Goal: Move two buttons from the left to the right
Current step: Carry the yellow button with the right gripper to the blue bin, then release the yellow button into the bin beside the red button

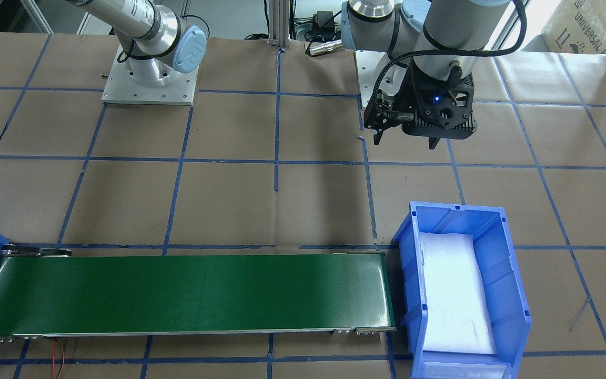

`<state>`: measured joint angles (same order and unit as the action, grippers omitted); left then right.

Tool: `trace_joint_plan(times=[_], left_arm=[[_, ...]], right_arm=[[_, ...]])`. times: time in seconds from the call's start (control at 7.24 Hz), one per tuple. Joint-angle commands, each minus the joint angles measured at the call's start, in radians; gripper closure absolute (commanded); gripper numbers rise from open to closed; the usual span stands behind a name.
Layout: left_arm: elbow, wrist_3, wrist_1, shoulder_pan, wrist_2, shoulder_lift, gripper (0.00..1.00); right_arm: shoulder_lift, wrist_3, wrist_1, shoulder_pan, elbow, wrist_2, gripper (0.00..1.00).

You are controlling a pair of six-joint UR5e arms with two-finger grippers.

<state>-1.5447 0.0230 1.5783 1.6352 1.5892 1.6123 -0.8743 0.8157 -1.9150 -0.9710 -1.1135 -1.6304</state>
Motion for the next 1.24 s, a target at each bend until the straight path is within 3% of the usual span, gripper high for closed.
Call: trace_joint_plan(times=[0.0,0.14,0.69,0.83,0.97,1.1], left_arm=[[0.0,0.0,0.0,0.0,0.0,0.0,0.0],[0.0,0.0,0.0,0.0,0.0,0.0,0.0],[0.0,0.0,0.0,0.0,0.0,0.0,0.0],[0.0,0.0,0.002,0.0,0.0,0.0,0.0],[0.0,0.0,0.002,0.0,0.0,0.0,0.0],[0.0,0.0,0.002,0.0,0.0,0.0,0.0]], right_arm=[[0.069,-0.01,-0.002,-0.04,0.043,0.0,0.78],[0.086,-0.012,-0.004,-0.043,0.041,0.0,0.78],[0.101,-0.01,-0.009,-0.041,0.049,0.0,0.38],[0.092,-0.012,-0.007,-0.04,0.053,0.003,0.36],[0.057,-0.012,0.032,-0.04,0.066,0.036,0.09],[-0.006,-0.015,0.104,-0.051,0.066,0.049,0.09]])
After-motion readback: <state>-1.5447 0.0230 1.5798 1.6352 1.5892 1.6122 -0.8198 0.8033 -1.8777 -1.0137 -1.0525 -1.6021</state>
